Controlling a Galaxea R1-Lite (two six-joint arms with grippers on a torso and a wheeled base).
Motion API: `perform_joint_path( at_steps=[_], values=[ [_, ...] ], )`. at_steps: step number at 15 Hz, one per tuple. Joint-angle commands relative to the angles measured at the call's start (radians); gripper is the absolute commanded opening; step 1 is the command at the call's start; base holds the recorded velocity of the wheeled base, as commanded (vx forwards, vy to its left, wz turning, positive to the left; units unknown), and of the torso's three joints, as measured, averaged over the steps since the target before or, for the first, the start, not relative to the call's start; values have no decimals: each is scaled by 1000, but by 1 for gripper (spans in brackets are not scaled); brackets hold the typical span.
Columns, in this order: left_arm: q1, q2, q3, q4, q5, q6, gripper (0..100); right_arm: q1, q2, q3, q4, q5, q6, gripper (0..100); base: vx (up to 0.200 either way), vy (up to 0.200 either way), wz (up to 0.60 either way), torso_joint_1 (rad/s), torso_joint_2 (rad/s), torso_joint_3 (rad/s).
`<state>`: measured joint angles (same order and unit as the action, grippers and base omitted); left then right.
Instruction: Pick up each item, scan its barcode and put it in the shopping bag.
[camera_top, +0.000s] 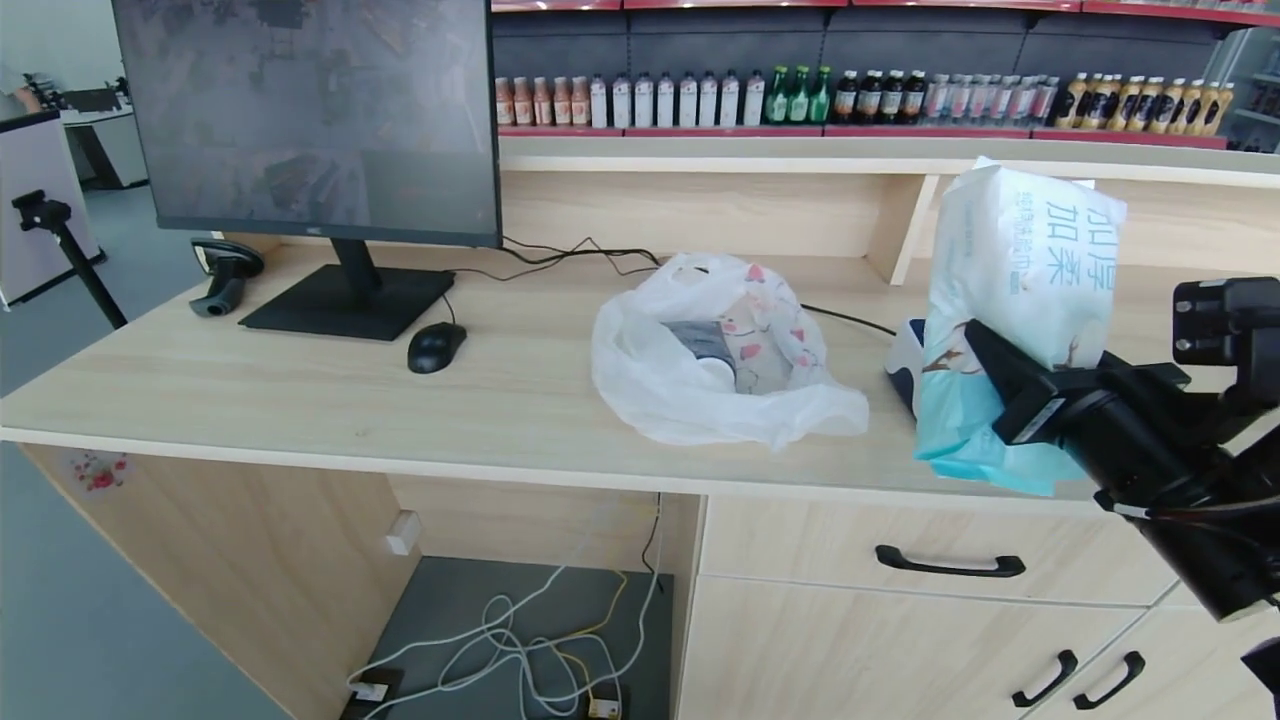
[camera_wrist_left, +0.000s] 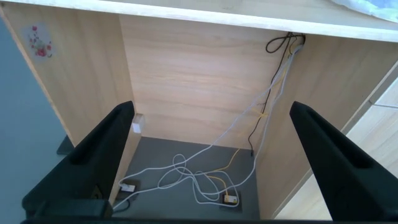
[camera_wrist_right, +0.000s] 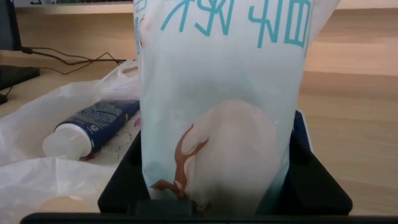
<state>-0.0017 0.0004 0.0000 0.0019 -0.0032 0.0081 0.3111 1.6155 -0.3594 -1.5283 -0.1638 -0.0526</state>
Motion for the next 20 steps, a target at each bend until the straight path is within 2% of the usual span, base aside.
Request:
perform_joint_path(
  at_steps=[1, 6, 9, 20],
  values=[
    [0, 0, 0, 0, 0, 0, 100, -50, 9, 13, -3, 1, 0, 0, 0, 0, 0, 0, 0, 0],
    [0, 0, 0, 0, 0, 0, 100, -75, 76, 2, -15, 0, 3, 0, 0, 0, 0, 0, 0, 0],
    [0, 0, 0, 0, 0, 0, 100, -119, 124, 2, -16, 0, 30, 0, 0, 0, 0, 0, 0, 0],
    [0, 0, 0, 0, 0, 0, 100, -118, 176, -20, -18, 3, 30, 0, 0, 0, 0, 0, 0, 0]
  ],
)
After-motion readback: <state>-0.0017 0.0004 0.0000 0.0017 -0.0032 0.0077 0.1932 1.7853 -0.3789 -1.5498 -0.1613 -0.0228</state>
